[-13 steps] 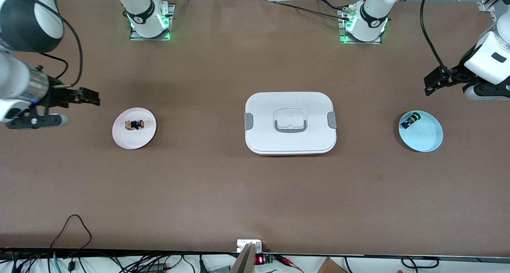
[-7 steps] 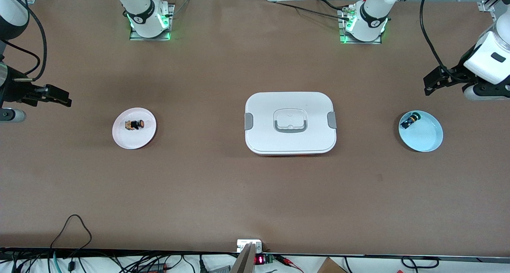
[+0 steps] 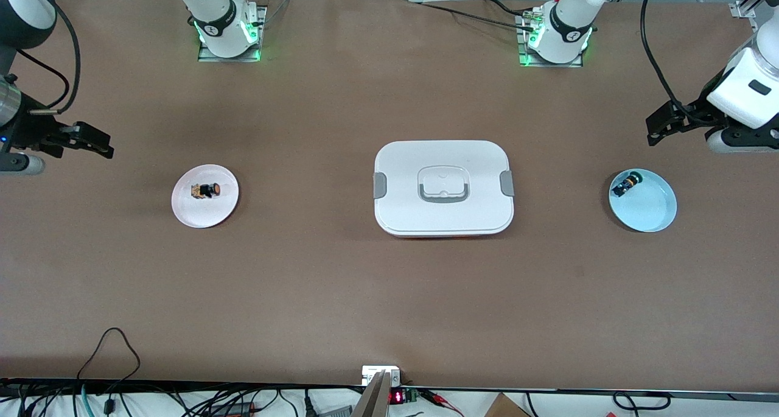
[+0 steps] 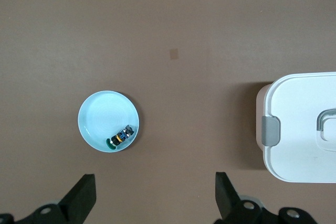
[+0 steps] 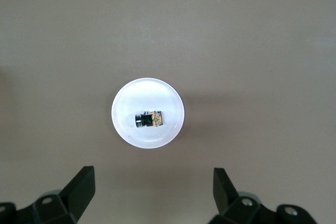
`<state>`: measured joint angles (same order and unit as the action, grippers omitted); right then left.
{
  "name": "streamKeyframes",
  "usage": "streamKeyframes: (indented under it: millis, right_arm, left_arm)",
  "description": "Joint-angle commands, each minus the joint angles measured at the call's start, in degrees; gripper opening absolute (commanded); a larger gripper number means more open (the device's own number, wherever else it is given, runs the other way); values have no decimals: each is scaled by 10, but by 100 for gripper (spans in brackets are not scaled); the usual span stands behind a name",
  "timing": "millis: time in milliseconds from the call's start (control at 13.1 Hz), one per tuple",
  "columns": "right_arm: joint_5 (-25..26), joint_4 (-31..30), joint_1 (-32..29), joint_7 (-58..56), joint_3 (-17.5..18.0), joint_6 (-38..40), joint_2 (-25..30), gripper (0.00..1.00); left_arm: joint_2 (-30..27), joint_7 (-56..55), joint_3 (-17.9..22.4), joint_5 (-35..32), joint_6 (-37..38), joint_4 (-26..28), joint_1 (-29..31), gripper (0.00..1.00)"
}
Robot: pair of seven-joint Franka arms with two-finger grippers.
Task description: Transfer orange switch to right arm and place
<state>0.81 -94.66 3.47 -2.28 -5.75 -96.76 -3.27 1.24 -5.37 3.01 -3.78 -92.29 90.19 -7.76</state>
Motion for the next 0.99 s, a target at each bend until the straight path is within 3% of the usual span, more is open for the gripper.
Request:
streamKeyframes:
  millis: [0,917]
  right_arm:
    - [0,19,-4,3,3,25,6,100]
    - [-5,20,-4,7,2,32,5,100]
  left_arm:
    - [5,3,-3,2,12,-17,0,100]
    - [4,-4,-5,3,39,-17,1,100]
